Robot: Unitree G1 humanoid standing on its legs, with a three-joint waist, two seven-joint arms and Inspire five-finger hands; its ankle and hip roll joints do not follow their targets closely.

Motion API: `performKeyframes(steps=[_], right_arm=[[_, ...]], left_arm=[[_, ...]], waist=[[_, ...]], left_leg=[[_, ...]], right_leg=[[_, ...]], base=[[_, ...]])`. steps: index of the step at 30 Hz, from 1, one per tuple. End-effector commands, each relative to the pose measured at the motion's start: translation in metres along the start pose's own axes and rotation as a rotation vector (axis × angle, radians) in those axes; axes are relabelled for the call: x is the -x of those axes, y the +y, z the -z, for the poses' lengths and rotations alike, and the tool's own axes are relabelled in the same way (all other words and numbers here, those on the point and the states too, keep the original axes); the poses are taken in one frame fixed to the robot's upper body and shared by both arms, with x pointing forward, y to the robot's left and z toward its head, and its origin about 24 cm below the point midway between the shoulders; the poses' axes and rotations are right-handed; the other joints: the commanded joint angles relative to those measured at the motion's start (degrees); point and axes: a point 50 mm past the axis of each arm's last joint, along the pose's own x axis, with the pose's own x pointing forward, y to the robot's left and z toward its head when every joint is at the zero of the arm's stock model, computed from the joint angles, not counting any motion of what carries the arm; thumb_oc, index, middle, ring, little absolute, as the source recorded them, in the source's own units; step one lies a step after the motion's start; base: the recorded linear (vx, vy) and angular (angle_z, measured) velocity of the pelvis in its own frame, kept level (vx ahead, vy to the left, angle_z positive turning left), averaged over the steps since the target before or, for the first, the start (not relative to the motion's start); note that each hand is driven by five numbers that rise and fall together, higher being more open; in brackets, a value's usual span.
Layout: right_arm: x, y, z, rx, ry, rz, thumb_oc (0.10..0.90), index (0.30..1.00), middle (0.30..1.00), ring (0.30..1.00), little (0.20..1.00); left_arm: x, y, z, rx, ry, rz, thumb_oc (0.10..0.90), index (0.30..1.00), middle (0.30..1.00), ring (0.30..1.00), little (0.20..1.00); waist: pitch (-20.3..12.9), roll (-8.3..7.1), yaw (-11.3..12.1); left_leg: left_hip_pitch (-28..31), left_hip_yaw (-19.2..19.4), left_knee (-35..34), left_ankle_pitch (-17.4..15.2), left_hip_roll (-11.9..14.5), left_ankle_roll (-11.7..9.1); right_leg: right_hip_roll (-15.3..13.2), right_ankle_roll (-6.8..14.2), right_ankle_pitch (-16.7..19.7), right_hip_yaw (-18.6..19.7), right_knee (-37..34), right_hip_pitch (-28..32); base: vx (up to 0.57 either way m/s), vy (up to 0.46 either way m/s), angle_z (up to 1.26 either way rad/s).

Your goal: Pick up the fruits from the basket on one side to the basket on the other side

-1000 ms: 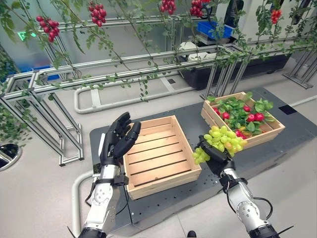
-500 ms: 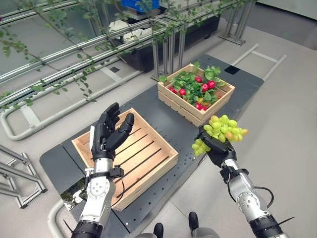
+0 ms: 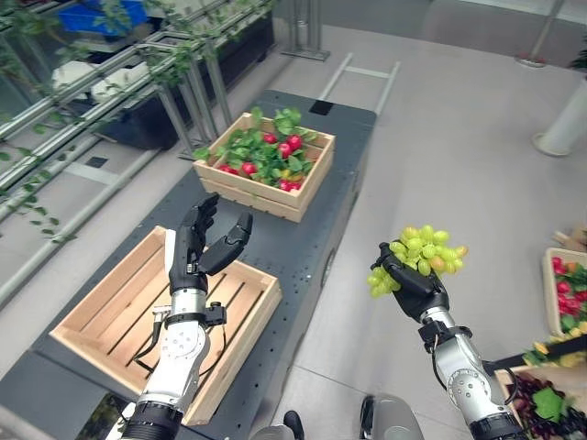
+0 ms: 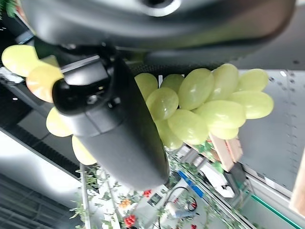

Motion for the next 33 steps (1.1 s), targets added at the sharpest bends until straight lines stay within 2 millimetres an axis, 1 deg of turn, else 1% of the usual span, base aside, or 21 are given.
performKeyframes(steps=[1,2,3,5,7,8,12,15,16,17,18,19,20,21,22,23,24,26,27,29,33], right_arm=[[-0.018,0.050,-0.028,0.006,-0.171,-0.278,0.400,0.300,0.300,0.300,0.300],[-0.019,0.048,-0.019,0.007,-0.131,-0.280,0.400,0.300,0.300,0.300,0.300],[-0.021,0.047,-0.018,0.004,-0.114,-0.278,0.400,0.300,0.300,0.300,0.300],[-0.024,0.048,-0.018,0.013,-0.101,-0.280,0.400,0.300,0.300,0.300,0.300],[-0.026,0.046,-0.017,0.019,-0.097,-0.266,0.400,0.300,0.300,0.300,0.300],[-0.025,0.045,-0.019,0.025,-0.100,-0.256,0.400,0.300,0.300,0.300,0.300],[-0.011,0.039,-0.009,0.027,-0.048,-0.255,0.400,0.300,0.300,0.300,0.300],[-0.008,0.037,-0.002,0.039,-0.002,-0.258,0.400,0.300,0.300,0.300,0.300],[-0.006,0.037,0.003,0.074,0.047,-0.288,0.400,0.300,0.300,0.300,0.300],[-0.006,0.037,0.003,0.095,0.069,-0.306,0.400,0.300,0.300,0.300,0.300],[-0.007,0.039,0.003,0.120,0.101,-0.345,0.400,0.300,0.300,0.300,0.300],[-0.008,0.039,0.003,0.126,0.112,-0.360,0.400,0.300,0.300,0.300,0.300],[-0.010,0.042,0.002,0.145,0.138,-0.409,0.400,0.300,0.300,0.300,0.300],[-0.013,0.048,0.004,0.177,0.170,-0.476,0.400,0.300,0.300,0.300,0.300],[-0.017,0.056,0.008,0.212,0.205,-0.550,0.400,0.300,0.300,0.300,0.300],[-0.018,0.059,0.011,0.218,0.231,-0.581,0.400,0.300,0.300,0.300,0.300],[-0.017,0.065,0.015,0.212,0.267,-0.590,0.400,0.300,0.300,0.300,0.300],[-0.015,0.067,0.014,0.213,0.285,-0.607,0.400,0.300,0.300,0.300,0.300],[-0.014,0.070,0.014,0.220,0.308,-0.666,0.400,0.300,0.300,0.300,0.300],[-0.011,0.069,0.017,0.220,0.334,-0.697,0.400,0.300,0.300,0.300,0.300],[-0.007,0.065,0.018,0.144,0.301,-0.619,0.400,0.300,0.300,0.300,0.300]], left_arm=[[-0.013,0.002,-0.022,0.002,-0.125,-0.042,0.800,0.900,0.900,0.900,0.900],[-0.011,0.000,-0.017,-0.005,-0.100,-0.062,0.800,0.900,0.900,0.900,0.900],[-0.011,-0.003,-0.015,-0.002,-0.086,-0.075,0.800,0.900,0.900,0.900,0.900],[-0.014,-0.008,-0.016,0.014,-0.079,-0.075,0.800,0.900,0.900,0.900,0.900],[-0.017,-0.016,-0.016,0.019,-0.074,-0.053,0.800,0.900,0.900,0.900,0.900],[-0.016,-0.022,-0.015,0.028,-0.055,-0.033,0.800,0.900,0.900,0.900,0.900],[-0.006,-0.022,-0.003,0.058,0.011,-0.032,0.800,0.900,0.900,0.900,0.900],[-0.001,-0.024,0.001,0.080,0.028,-0.018,0.800,0.900,0.900,0.900,0.900],[0.002,-0.026,0.002,0.099,0.034,-0.003,0.800,0.900,0.900,0.900,0.900],[0.005,-0.026,0.003,0.108,0.037,-0.003,0.800,0.900,0.900,0.900,0.900],[0.008,-0.024,0.003,0.112,0.040,-0.027,0.800,0.900,0.900,0.900,0.900],[0.009,-0.022,0.004,0.113,0.042,-0.038,0.800,0.900,0.900,0.900,0.900],[0.012,-0.018,0.004,0.114,0.040,-0.059,0.800,0.900,0.900,0.900,0.900],[0.011,-0.015,0.001,0.114,0.032,-0.073,0.800,0.900,0.900,0.900,0.900],[0.009,-0.011,-0.001,0.114,0.024,-0.092,0.800,0.900,0.900,0.900,0.900],[0.007,-0.008,0.000,0.107,0.030,-0.104,0.800,0.900,0.900,0.900,0.900],[0.002,-0.011,0.002,0.096,0.044,-0.100,0.800,0.900,0.900,0.900,0.900],[-0.006,-0.014,-0.002,0.096,0.027,-0.085,0.800,0.900,0.900,0.900,0.900],[-0.012,-0.017,-0.009,0.067,-0.020,-0.079,0.800,0.900,0.900,0.900,0.900],[-0.017,-0.019,-0.010,0.070,-0.035,-0.082,0.800,0.900,0.900,0.900,0.900],[-0.020,-0.026,-0.009,0.041,-0.032,-0.060,0.800,0.900,0.900,0.900,0.900]], waist=[[-5.7,-0.41,0.9],[-6.8,-1.20,1.8],[-7.0,-1.41,1.7],[-7.1,-1.81,1.2],[-7.4,-2.16,0.8],[-7.5,-2.39,0.4],[-8.2,-2.84,-1.5],[-8.4,-3.21,-2.0],[-7.9,-4.24,-1.8],[-7.2,-4.91,-1.1],[-6.2,-5.17,0.0],[-6.0,-5.14,0.3],[-5.3,-5.03,1.4],[-4.5,-4.43,2.5],[-4.3,-3.83,3.1],[-4.4,-3.33,3.1],[-4.5,-2.98,2.6],[-4.5,-3.08,2.2],[-4.5,-3.23,2.2],[-4.4,-2.97,1.7],[-5.2,-2.92,0.2]], left_leg=[[-1.9,-11.9,-0.1,-5.6,-5.9,0.8],[-2.1,-9.3,-0.9,-4.6,-5.2,-0.6],[-2.3,-8.2,-1.0,-4.2,-4.6,-1.3],[-2.9,-7.3,-1.0,-3.8,-3.9,-2.0],[-3.6,-6.5,-1.0,-3.7,-3.5,-2.3],[-4.3,-6.4,-1.0,-2.7,-3.1,-2.1],[-4.0,-7.2,-1.0,-2.8,-2.9,-2.3],[-3.3,-7.3,-0.7,-2.6,-3.2,-2.5],[-6.7,-8.4,7.9,-5.1,-3.7,-3.0],[-9.1,-11.5,14.2,-6.9,-4.3,-2.9],[-11.1,-17.1,20.3,-8.1,-6.3,-2.5],[-11.5,-18.9,21.6,-8.4,-7.0,-2.3],[-12.6,-23.5,24.3,-8.4,-8.2,-1.7],[-12.1,-28.0,20.7,-7.3,-8.8,-1.3],[-9.4,-31.9,14.0,-7.7,-9.5,-0.4],[-8.1,-32.4,11.1,-7.3,-9.4,-0.2],[-6.7,-31.1,8.8,-6.5,-8.9,0.3],[-7.1,-31.4,9.2,-6.3,-9.5,0.2],[-6.5,-32.1,6.7,-5.3,-9.4,0.5],[-5.3,-31.1,3.8,-4.4,-8.9,0.6],[-4.5,-29.2,2.1,-4.4,-8.9,1.4]], right_leg=[[2.7,-0.4,-0.2,-1.2,-10.8,10.0],[3.2,-0.2,0.0,-4.3,-22.4,15.3],[4.2,-0.2,0.4,-3.3,-26.5,16.0],[5.2,-0.5,0.9,-2.3,-30.1,16.5],[5.9,-0.7,1.2,-2.3,-31.6,17.2],[6.7,-1.5,1.8,-1.9,-32.0,16.7],[8.6,-2.9,1.8,1.1,-32.8,16.1],[9.4,-3.7,1.6,2.8,-32.8,15.9],[8.8,-4.3,2.4,3.7,-32.8,15.9],[8.4,-4.6,2.5,4.6,-31.8,15.6],[8.3,-4.9,2.7,7.1,-30.6,15.1],[8.4,-4.9,2.7,8.0,-30.3,14.9],[8.7,-5.2,2.2,10.7,-28.2,14.1],[9.6,-5.4,0.8,13.1,-25.3,13.3],[10.2,-5.2,-0.5,14.5,-23.2,12.0],[10.6,-5.1,-1.2,14.9,-22.2,11.4],[10.2,-4.3,-0.6,14.0,-20.8,10.3],[9.6,-3.6,0.2,13.7,-21.1,9.7],[9.4,-3.0,0.5,14.2,-21.8,9.2],[9.1,-2.1,1.5,13.7,-21.8,8.3],[8.7,-1.0,2.7,14.4,-22.5,7.5]], base=[[-0.03,-0.291,-0.56],[-0.05,-0.285,-0.67],[-0.10,-0.236,-0.74],[-0.12,-0.154,-0.79],[-0.12,-0.174,-0.45],[-0.13,-0.182,-0.19],[-0.11,-0.151,-0.09],[-0.08,-0.084,-0.25],[-0.12,-0.071,-0.10],[-0.16,-0.041,-0.07],[-0.10,0.023,-0.19],[-0.10,0.087,-0.53],[-0.11,0.122,-1.06],[-0.15,0.200,-1.39],[-0.13,0.206,-1.51],[-0.11,0.216,-1.27],[-0.10,0.181,-1.33],[-0.10,0.123,-1.16],[-0.09,0.115,-0.62],[-0.09,0.158,-0.22],[-0.04,0.147,-0.29]])
